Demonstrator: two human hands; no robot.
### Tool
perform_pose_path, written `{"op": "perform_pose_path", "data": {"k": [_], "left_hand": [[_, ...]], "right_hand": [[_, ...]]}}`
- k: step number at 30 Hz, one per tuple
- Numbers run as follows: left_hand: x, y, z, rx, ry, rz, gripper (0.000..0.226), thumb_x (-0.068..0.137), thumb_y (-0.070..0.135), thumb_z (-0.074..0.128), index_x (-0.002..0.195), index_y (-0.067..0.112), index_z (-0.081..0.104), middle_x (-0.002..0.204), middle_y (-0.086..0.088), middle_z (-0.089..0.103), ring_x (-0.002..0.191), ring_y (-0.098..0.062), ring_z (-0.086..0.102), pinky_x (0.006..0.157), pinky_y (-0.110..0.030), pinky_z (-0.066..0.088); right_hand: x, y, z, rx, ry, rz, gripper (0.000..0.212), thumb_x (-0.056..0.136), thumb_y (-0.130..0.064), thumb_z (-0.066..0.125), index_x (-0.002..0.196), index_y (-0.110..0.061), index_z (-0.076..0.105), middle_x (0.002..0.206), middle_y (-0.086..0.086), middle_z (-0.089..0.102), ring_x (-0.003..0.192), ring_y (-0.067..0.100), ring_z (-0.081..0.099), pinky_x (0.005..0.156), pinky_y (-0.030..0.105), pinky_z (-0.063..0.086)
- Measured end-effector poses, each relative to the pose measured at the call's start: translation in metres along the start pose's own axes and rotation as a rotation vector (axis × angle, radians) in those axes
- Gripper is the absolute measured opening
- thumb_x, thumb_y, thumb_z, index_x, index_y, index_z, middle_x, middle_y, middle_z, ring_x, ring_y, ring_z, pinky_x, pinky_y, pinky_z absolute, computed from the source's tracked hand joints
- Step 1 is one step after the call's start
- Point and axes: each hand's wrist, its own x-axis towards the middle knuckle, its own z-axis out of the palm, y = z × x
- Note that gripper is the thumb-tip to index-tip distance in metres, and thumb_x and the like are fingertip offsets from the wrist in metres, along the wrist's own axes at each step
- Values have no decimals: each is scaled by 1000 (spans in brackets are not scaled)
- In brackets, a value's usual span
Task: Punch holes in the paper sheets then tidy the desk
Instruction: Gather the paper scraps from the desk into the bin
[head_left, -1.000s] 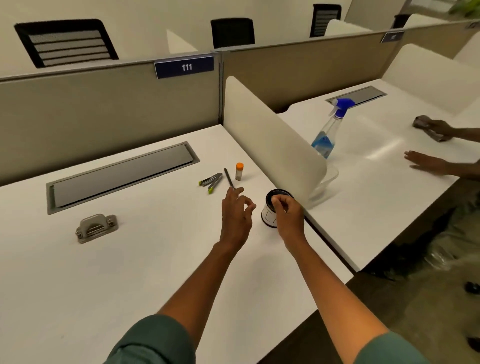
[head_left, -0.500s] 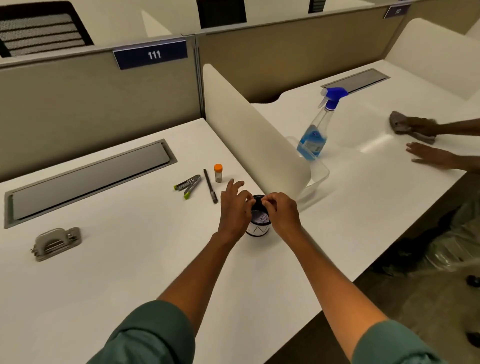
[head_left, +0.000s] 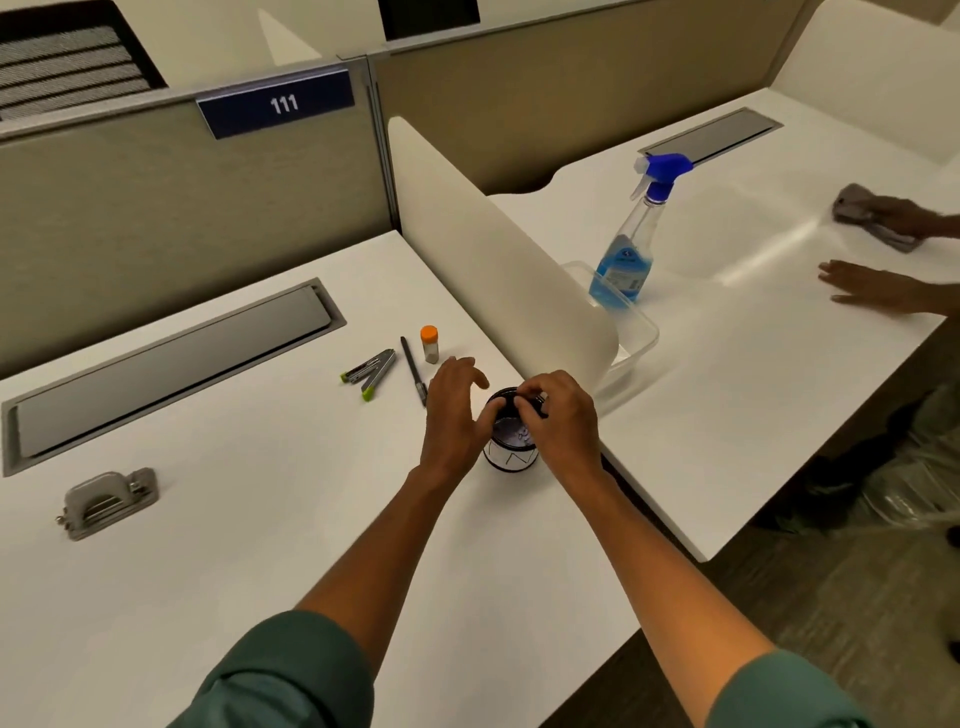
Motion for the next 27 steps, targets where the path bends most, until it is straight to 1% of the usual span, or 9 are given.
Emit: {"op": "perform_pose_path", "data": {"k": [2, 3, 5, 9, 12, 14, 16, 19, 27], "left_hand": [[-6, -4, -6, -39, 54, -3, 25, 87, 23, 69, 103, 12, 54, 119, -3, 55, 120, -16, 47, 98, -12, 29], [-10, -9, -8, -58, 79, -18, 26, 88, 27, 68, 106, 15, 53, 118, 0, 55, 117, -15, 48, 98, -11, 31], [-23, -21, -14, -67, 100, -72, 26, 90, 32, 65, 109, 20, 53, 120, 3, 55, 115, -14, 50, 97, -19, 36], [-58, -48, -24, 2, 71, -168, 23, 91, 33, 63, 110, 22, 55, 122, 3, 55, 117, -13, 47, 96, -23, 36], [-84, -66, -34, 75, 59, -198, 20, 91, 31, 63, 107, 21, 56, 113, 6, 57, 106, -12, 47, 90, -29, 44], [-100, -76, -42, 104, 64, -221, 18, 91, 30, 64, 105, 22, 57, 109, 8, 57, 101, -11, 47, 86, -33, 46], [-114, -84, -49, 119, 68, -237, 17, 90, 27, 65, 104, 21, 59, 107, 8, 56, 99, -11, 48, 84, -35, 48], [-132, -95, -61, 133, 61, -254, 17, 89, 24, 66, 104, 21, 59, 104, 8, 55, 97, -11, 49, 84, -36, 48], [-154, -101, -78, 156, 17, -257, 15, 89, 19, 66, 102, 21, 60, 103, 8, 55, 99, -11, 48, 86, -34, 46]], "right_hand": [[-9, -7, 1, 71, 45, -2, 12, 83, -18, 73, 93, -15, 66, 90, -3, 63, 74, 4, 55, 67, 5, 42], [-16, -11, 2, 115, 65, 2, 12, 82, -18, 74, 92, -16, 67, 88, -5, 62, 70, 2, 54, 65, 2, 40], [-36, -18, 8, 190, 89, 21, 12, 82, -18, 75, 92, -17, 68, 86, -10, 60, 68, -2, 55, 64, 2, 41], [-79, -18, 28, 221, 104, 75, 9, 83, -19, 74, 88, -18, 67, 78, -11, 59, 64, 3, 53, 60, 7, 42], [-104, -9, 45, 155, 33, 175, 14, 82, -24, 75, 94, -20, 69, 77, -11, 58, 62, 6, 51, 59, 8, 40], [-114, -2, 55, 104, -43, 248, 23, 82, -28, 74, 103, -19, 69, 82, -8, 59, 71, 7, 54, 64, 16, 45], [-121, 5, 63, 39, -98, 286, 32, 82, -29, 74, 111, -17, 68, 87, -5, 60, 84, 15, 56, 72, 27, 50], [-126, 9, 74, -69, -142, 299, 38, 82, -30, 74, 116, -14, 67, 91, -1, 61, 92, 21, 54, 81, 38, 48], [-123, -1, 98, -157, -24, 388, 29, 81, -35, 74, 105, -19, 74, 91, -3, 65, 92, 23, 54, 78, 37, 40]]}}
